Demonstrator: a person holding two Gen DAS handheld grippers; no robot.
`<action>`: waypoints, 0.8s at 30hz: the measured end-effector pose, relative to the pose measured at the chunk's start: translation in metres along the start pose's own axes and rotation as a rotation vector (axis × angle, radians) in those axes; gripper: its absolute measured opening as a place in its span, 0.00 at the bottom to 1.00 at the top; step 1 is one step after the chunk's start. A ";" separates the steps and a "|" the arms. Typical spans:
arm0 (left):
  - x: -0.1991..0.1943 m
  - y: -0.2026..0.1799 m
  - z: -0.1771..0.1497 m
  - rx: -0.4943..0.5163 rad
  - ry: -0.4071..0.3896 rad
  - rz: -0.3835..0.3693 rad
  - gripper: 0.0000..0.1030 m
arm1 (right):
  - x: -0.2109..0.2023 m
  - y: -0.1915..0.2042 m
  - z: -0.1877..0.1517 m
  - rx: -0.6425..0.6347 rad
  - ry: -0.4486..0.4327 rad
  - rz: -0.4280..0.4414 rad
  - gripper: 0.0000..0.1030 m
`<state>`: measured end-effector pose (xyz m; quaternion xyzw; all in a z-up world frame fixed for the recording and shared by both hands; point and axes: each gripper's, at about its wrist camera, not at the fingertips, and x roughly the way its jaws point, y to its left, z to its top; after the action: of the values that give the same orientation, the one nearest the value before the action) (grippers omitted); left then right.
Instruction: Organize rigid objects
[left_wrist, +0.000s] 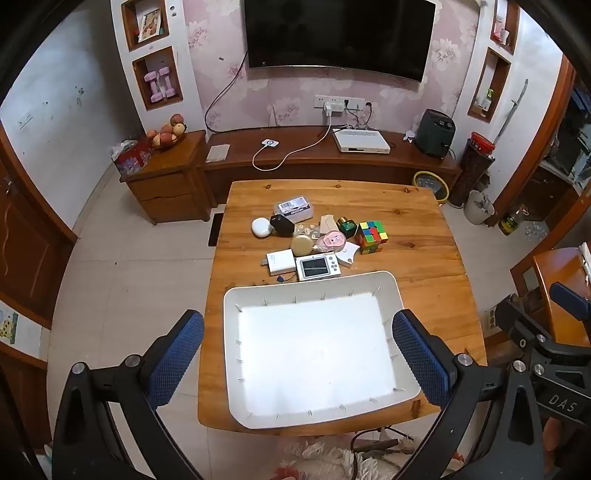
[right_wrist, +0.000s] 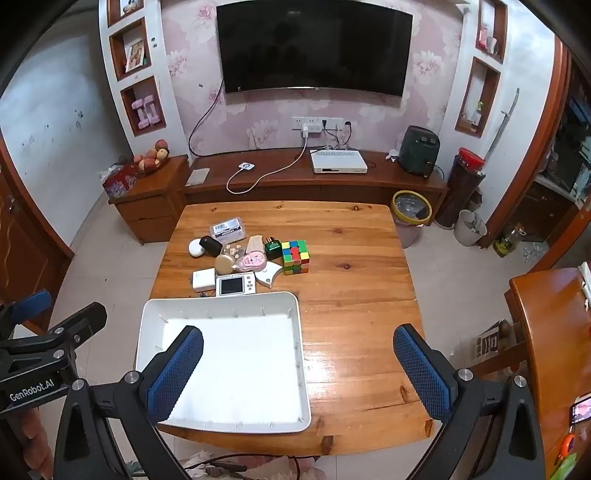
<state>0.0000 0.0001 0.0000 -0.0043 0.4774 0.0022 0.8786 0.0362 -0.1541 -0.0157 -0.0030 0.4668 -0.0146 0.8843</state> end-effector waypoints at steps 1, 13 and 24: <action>0.000 0.000 0.000 0.003 0.004 0.002 0.99 | 0.001 0.000 0.000 0.000 0.002 0.000 1.00; 0.000 0.000 0.000 -0.003 0.008 -0.006 0.99 | 0.005 0.000 0.002 0.001 0.015 0.001 1.00; -0.001 0.000 -0.001 -0.002 0.013 -0.007 0.99 | 0.011 -0.002 -0.006 0.010 0.024 -0.003 1.00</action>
<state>-0.0014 0.0001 -0.0001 -0.0070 0.4833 -0.0003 0.8754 0.0375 -0.1565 -0.0284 0.0011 0.4771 -0.0183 0.8787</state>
